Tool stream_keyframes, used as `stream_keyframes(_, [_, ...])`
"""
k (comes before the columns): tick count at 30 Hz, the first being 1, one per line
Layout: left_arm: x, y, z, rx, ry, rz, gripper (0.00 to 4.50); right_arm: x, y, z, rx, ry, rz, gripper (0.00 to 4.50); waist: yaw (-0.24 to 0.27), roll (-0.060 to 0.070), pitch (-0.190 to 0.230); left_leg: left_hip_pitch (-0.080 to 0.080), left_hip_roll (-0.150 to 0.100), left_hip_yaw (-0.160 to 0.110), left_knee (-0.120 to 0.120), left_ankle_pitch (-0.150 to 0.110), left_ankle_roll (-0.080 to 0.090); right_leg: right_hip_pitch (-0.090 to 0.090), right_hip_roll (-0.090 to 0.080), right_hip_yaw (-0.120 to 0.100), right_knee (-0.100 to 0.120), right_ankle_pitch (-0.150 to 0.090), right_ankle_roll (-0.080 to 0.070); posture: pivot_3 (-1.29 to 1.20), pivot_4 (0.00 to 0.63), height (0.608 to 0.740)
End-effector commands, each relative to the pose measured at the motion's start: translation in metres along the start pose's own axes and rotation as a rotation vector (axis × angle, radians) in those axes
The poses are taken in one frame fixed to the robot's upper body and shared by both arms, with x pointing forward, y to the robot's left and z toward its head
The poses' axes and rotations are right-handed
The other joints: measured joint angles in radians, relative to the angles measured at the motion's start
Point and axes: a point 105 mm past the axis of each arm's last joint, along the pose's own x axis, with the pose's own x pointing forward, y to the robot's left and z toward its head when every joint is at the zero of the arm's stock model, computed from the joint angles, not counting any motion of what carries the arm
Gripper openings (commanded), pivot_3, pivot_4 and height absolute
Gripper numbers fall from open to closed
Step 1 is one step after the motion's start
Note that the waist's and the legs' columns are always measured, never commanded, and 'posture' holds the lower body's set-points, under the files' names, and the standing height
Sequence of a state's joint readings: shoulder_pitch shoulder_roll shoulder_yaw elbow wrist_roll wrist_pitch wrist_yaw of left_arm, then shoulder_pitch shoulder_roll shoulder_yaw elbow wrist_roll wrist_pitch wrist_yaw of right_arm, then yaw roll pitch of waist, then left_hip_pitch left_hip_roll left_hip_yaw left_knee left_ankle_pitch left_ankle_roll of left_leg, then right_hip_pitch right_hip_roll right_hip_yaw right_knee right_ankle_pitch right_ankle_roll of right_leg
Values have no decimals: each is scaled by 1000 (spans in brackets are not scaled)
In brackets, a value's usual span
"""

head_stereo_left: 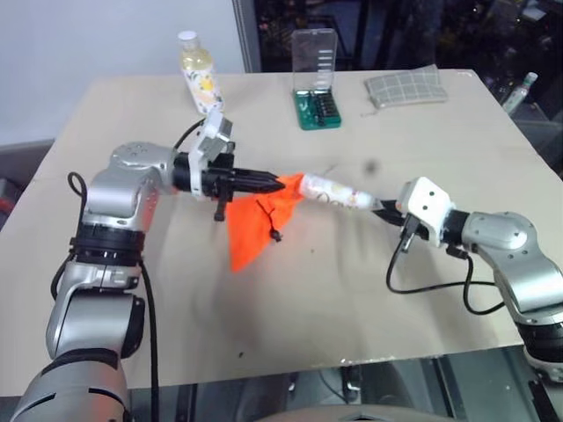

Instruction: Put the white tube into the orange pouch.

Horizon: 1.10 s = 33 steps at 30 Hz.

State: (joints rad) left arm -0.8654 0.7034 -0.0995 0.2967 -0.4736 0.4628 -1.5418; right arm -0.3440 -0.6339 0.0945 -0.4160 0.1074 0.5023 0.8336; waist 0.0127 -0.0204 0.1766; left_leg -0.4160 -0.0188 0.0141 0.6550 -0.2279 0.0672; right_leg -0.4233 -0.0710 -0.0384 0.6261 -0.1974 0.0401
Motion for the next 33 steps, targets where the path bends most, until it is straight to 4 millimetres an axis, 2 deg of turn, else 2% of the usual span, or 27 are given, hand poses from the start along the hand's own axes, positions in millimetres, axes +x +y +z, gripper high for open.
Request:
stream_keyframes(1, [2, 0, 14, 64, -7, -25, 0, -1, -3, 17, -43, -47, -20, 76, 0, 0, 0, 0, 0, 0, 0, 0, 0, 0, 0, 0, 0, 0, 0, 0, 150, 740])
stream_keyframes(7, [10, 1, 9, 98, 13, -24, 0, 2, 4, 26, -39, -75, 20, 76, 0, 0, 0, 0, 1, 0, 0, 0, 0, 0, 0, 1, 0, 0, 0, 0, 150, 740])
stream_keyframes(11, [9, 9, 5, 127, 23, 63, 0, -9, 24, 25, -10, -47, 121, 76, 3, 0, 0, 0, 0, 0, 0, 0, 1, 0, 0, 1, 0, 0, 0, 0, 150, 740])
stream_keyframes(14, [9, 9, 3, 123, 26, 85, 0, -14, 29, 25, 10, -34, 134, 76, 1, 0, 0, 0, 0, 0, 2, -1, 2, 0, 0, 1, 0, 0, 0, 0, 150, 740])
stream_keyframes(17, [11, 3, 3, 117, 7, 87, 0, -14, 32, 25, 24, -30, 131, 76, -1, 0, 0, 0, 1, 1, 3, -2, 3, 0, 0, 2, 0, 0, 0, 0, 150, 740])
stream_keyframes(23, [20, -21, 6, 119, -35, 54, 0, 2, 36, 17, 27, -4, 140, 76, 0, 0, 0, 0, 3, 2, 5, -2, 3, 0, 0, 2, 0, 0, 0, 0, 150, 740])
stream_keyframes(25, [23, -27, 5, 133, -26, 64, 0, 2, 38, 16, 19, 6, 158, 76, 0, 0, 0, 0, 3, 2, 6, -2, 3, 0, 0, 2, 1, 0, 0, 0, 150, 740])
stream_keyframes(30, [20, -24, -5, 129, 18, 159, 0, -19, 39, 10, 39, 44, 162, 76, 5, 0, 0, -1, 2, 1, 8, -3, 4, 1, -1, 2, 0, 0, 0, 0, 150, 740])
stream_keyframes(33, [13, -19, -19, 80, 61, 233, 0, -28, 38, 3, 77, 64, 122, 76, 3, 0, 0, -1, 2, 2, 9, -4, 5, 2, -1, 3, 0, 0, 0, 0, 150, 740])
